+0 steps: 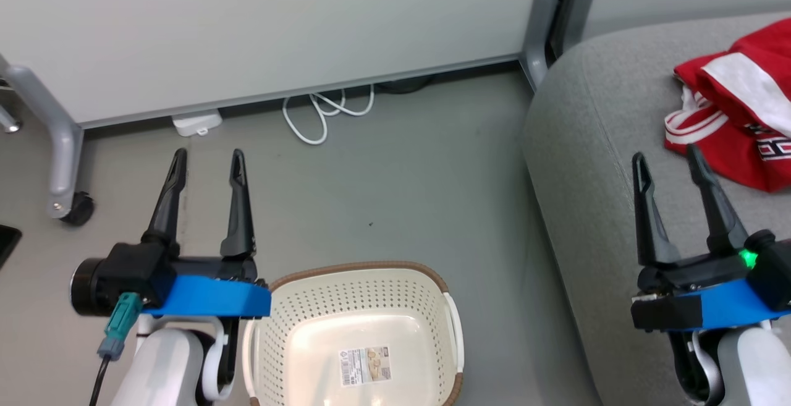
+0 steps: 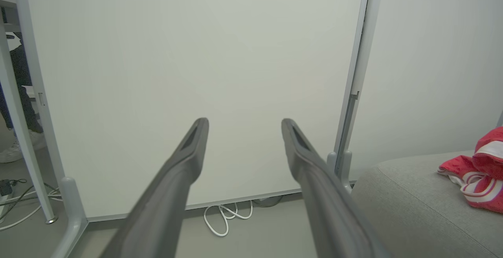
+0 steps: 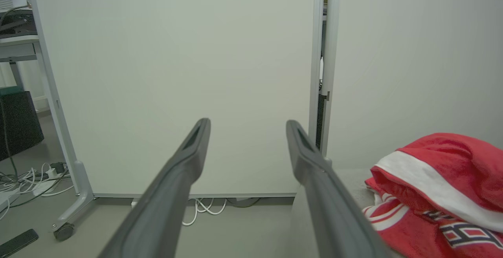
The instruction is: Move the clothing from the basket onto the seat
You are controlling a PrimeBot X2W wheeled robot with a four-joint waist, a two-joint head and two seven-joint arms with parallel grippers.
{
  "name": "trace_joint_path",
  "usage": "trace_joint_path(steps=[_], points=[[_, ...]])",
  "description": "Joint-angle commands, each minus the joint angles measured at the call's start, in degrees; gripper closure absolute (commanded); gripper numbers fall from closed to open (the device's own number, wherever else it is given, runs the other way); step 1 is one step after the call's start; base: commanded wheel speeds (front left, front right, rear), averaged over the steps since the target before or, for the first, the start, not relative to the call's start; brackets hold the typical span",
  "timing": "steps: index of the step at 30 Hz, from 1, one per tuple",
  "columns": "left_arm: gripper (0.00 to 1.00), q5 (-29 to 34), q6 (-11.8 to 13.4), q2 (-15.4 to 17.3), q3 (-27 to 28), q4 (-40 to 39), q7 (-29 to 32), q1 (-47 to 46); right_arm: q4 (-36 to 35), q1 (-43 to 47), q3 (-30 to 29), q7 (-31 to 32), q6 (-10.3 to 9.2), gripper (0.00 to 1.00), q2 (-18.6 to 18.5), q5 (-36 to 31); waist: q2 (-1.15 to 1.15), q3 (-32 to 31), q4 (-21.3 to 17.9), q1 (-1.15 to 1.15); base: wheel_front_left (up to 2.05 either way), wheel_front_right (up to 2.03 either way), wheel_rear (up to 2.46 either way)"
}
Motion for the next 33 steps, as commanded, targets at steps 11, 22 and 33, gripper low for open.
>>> trace_joint_path(steps=[11, 22, 33], points=[[0.00, 4.86, -4.27, -4.10, 7.56, 0.73, -0.15, 7.61, 1.61, 5.73, -1.08, -0.24, 0.03, 0.00, 2.89, -1.04, 0.00, -3.80, 3.33, 0.02, 0.00, 0.00, 0.00], [0.00, 6.68, -7.57, -6.61, 11.93, 2.50, -0.15, 10.32, 3.44, 8.14, -2.06, -0.24, 0.03, 0.00, 4.18, -2.69, 0.00, -5.53, 4.47, 0.02, 0.00, 0.00, 0.00], [0.00, 8.43, -9.50, -8.06, 13.79, 4.51, -0.15, 10.39, 5.07, 7.84, -2.26, -0.24, 0.03, 0.00, 4.64, -3.01, 0.00, -5.69, 4.71, 0.02, 0.00, 0.00, 0.00]])
